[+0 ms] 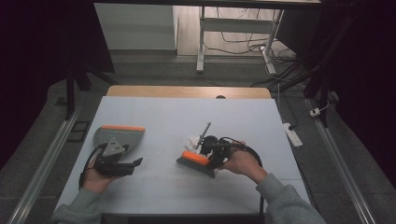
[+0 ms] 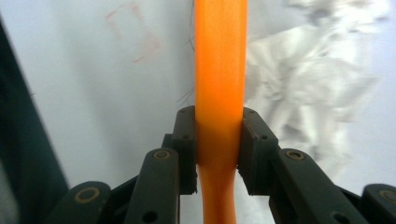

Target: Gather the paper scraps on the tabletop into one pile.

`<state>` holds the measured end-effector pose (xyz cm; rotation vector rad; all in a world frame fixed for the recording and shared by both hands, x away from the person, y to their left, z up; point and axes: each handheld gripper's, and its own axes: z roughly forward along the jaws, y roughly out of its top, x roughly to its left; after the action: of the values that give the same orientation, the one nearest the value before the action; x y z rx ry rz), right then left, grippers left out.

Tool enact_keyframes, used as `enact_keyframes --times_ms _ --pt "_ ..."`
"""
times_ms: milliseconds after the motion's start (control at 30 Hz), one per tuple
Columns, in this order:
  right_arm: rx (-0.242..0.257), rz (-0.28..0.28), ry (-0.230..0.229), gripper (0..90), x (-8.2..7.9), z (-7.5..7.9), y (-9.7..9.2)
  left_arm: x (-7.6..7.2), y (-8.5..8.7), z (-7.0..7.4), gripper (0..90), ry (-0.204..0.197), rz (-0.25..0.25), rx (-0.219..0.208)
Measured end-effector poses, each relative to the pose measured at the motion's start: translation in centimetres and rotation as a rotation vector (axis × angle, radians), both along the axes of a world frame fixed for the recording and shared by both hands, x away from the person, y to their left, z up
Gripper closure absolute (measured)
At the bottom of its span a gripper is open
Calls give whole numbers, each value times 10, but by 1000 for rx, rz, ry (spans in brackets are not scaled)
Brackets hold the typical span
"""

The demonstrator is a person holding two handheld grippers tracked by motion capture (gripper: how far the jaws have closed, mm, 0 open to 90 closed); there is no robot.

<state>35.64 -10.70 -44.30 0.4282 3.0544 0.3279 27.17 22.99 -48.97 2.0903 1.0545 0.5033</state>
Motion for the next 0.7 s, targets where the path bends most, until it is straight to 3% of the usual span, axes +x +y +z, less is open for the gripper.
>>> enact_keyframes --times_ms 200,400,533,667,700 --pt "108 -70 -35 706 6 18 -20 0 0 0 279 -1 1 3" --pt "193 -96 -75 707 1 35 -37 0 -1 0 279 -3 -2 8" --pt "287 -179 -107 707 4 48 -50 0 -1 0 279 -2 -2 11" --pt "330 -251 -124 707 12 48 -52 0 -1 0 279 -2 -2 11" --pt "344 -255 -147 706 13 48 -51 0 -1 0 279 -2 -2 11"
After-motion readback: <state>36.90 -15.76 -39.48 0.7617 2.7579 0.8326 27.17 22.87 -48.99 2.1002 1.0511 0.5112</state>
